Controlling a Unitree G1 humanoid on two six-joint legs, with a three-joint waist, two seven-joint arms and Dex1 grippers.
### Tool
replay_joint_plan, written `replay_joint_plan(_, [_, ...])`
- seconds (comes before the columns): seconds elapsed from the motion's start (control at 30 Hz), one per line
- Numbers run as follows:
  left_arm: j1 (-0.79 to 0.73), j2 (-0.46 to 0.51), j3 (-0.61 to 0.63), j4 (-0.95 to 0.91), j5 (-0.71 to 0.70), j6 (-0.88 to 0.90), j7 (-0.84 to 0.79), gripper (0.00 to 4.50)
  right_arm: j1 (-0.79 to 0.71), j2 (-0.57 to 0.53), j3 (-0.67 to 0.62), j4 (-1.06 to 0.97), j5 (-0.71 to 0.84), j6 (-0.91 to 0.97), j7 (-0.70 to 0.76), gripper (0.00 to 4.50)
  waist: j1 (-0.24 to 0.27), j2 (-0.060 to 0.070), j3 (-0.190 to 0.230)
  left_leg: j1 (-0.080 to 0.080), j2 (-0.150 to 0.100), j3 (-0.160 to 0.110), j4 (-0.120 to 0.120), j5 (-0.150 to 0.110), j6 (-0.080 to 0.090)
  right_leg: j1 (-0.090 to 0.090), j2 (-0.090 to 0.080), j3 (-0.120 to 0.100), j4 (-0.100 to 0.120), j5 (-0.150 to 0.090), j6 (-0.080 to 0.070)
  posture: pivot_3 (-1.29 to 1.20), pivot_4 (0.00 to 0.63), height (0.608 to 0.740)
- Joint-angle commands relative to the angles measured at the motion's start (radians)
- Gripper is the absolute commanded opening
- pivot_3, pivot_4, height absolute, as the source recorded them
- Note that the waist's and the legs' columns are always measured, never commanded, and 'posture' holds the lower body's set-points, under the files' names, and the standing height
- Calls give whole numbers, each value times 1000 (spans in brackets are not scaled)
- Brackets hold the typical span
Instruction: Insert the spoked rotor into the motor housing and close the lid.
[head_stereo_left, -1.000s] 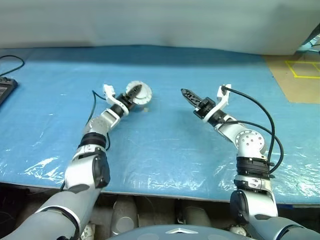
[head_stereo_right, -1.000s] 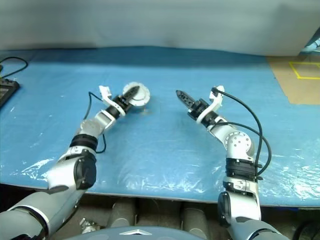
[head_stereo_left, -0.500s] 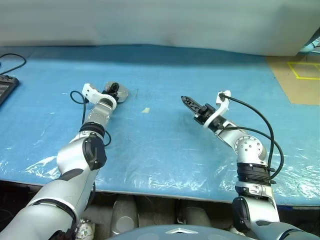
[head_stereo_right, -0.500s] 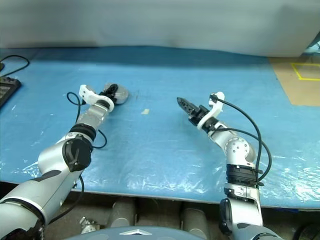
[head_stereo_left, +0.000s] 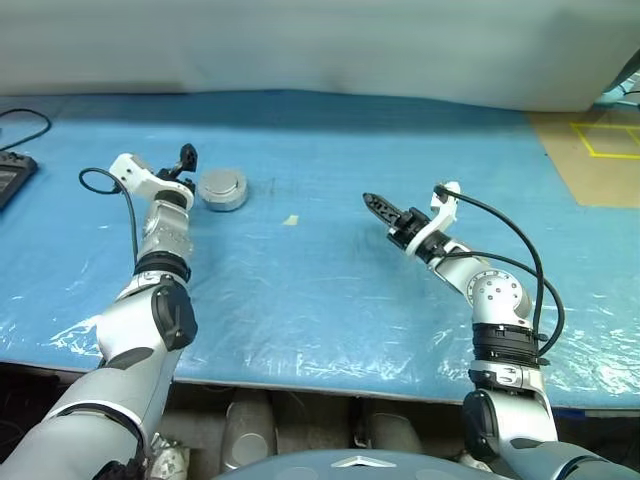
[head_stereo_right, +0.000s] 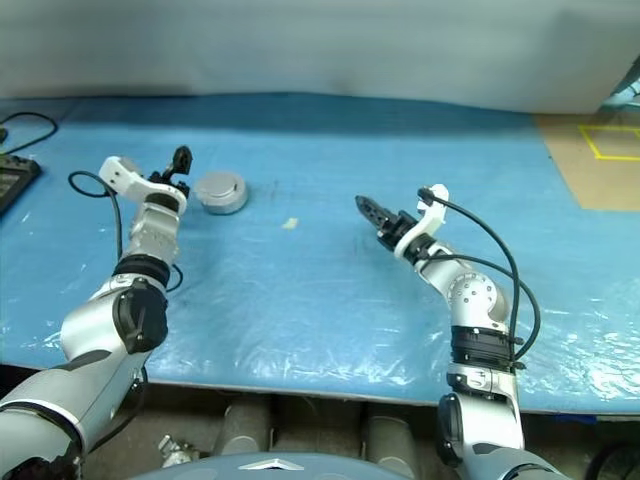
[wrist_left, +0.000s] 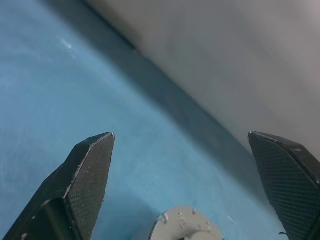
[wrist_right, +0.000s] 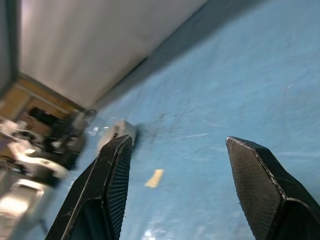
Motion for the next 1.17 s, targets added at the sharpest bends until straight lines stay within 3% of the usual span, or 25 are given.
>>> replay_joint_plan(0.03, [61,-38,-152,-226,56,5,-241,4485,24,9,24,-41,-134,-284,81,3154,6,0,0,0,0,0,0,0,0,0,-1,0,0,0,0,0,150,740])
replay_joint_plan(0.17, [244,-48,-424,-532,138,86,-522,4485,44,-34,9,-12,-185,-401,151,3154,13,0,0,0,-1,2,0,0,0,0,-3,1,0,0,0,0,150,740])
replay_joint_plan(0.33, [338,-23,-580,-629,206,62,-693,4485,132,-178,51,-39,-213,-480,410,3154,10,0,0,1,1,2,0,0,1,0,-1,2,1,0,0,0,150,740])
replay_joint_plan(0.57, [357,-13,-653,-600,270,-18,-773,4485,225,-333,161,-57,-364,-581,566,3154,-15,0,0,14,1,5,-1,0,1,9,-1,4,1,0,-1,0,150,740])
replay_joint_plan(0.77, [384,-3,-686,-594,296,-34,-828,4500,233,-349,203,-41,-427,-627,583,4454,-14,0,0,17,1,6,-1,0,2,11,-1,6,0,-3,-5,0,150,740])
replay_joint_plan(1.17, [408,13,-697,-594,322,-51,-845,4500,199,-342,224,17,-490,-655,556,4454,-14,0,0,17,1,6,-2,0,2,11,-1,6,0,-3,-6,0,150,740])
